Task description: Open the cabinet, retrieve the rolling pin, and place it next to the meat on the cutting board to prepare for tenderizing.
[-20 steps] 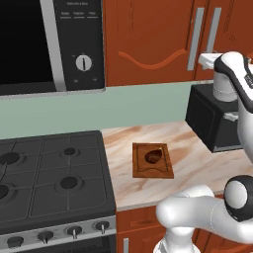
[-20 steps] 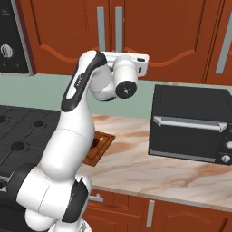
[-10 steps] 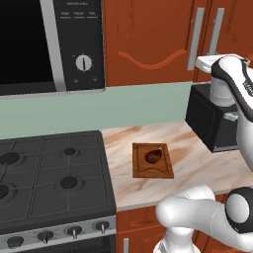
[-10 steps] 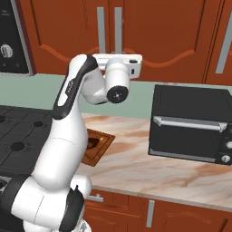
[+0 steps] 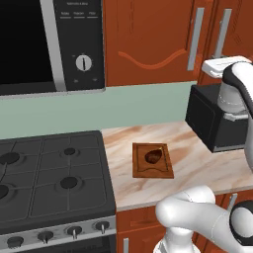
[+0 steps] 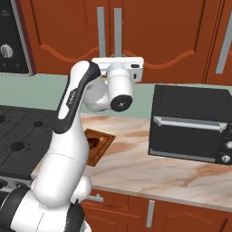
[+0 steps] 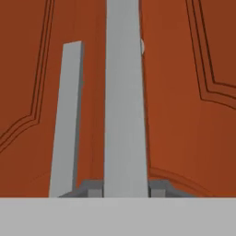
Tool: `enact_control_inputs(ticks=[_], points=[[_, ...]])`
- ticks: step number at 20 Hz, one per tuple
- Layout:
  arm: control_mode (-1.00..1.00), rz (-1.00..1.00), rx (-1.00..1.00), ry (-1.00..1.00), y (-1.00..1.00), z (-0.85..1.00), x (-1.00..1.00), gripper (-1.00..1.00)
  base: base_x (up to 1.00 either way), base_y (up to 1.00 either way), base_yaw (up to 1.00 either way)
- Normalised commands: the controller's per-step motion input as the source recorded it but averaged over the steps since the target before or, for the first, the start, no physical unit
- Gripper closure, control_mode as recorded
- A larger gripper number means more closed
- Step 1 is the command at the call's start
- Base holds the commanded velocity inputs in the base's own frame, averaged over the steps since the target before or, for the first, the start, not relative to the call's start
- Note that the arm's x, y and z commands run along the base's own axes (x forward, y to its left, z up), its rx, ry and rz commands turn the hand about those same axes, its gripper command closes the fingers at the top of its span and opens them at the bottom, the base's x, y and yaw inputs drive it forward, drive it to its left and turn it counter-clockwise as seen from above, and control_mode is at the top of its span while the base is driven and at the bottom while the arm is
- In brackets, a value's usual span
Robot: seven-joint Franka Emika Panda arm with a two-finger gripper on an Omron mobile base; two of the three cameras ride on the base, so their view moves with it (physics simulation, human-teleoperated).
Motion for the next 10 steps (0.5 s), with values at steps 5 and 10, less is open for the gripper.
enact_control_inputs(ticks=[5, 10], points=[[-1.0, 0.18, 0.0, 0.0, -0.42, 0.0, -0.19, 1.0, 0.0, 0.0, 0.0], [-1.0, 0.23, 0.0, 0.0, -0.64, 0.0, -0.26, 1.0, 0.0, 0.0, 0.0]])
